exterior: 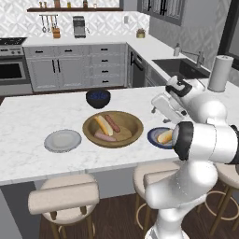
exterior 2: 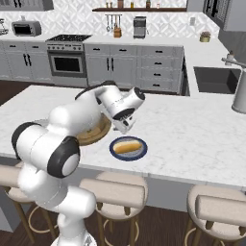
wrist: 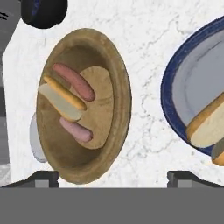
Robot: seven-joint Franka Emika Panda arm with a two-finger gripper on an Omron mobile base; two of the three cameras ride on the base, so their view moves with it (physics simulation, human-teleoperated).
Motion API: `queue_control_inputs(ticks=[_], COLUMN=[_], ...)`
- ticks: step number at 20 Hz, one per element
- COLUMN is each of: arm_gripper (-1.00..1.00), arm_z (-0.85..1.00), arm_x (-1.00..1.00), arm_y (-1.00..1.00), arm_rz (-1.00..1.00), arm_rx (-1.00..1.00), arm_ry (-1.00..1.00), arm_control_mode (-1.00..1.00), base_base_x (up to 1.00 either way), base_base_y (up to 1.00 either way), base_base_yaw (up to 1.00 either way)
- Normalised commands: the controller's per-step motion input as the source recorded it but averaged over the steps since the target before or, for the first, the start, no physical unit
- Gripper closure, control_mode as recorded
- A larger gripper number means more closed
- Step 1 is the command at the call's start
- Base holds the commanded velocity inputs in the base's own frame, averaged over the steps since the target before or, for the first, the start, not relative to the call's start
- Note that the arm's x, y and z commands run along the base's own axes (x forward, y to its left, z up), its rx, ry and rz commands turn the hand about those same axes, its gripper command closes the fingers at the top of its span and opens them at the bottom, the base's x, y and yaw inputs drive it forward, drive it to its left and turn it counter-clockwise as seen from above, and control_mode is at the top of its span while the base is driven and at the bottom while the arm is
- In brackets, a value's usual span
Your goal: Place one bun and one sausage from the bowl on each plate.
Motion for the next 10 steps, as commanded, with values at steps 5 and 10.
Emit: queue_control_inputs(ticks=[5,10], arm_gripper=[-1.00,-1.00], arm_z=[0.92,0.12], arm_x=[0.02,0.01], arm_y=[1.00,0.69], arm_rz=[0.24,0.10], arm_rx=[-0.02,-0.16], arm_ry=[-0.04,-0.03], arm_control_mode=[-1.00,-1.00], base_base_x=[0.00,0.00], base_base_y=[0.00,0.00], base_base_yaw=[0.00,0.00])
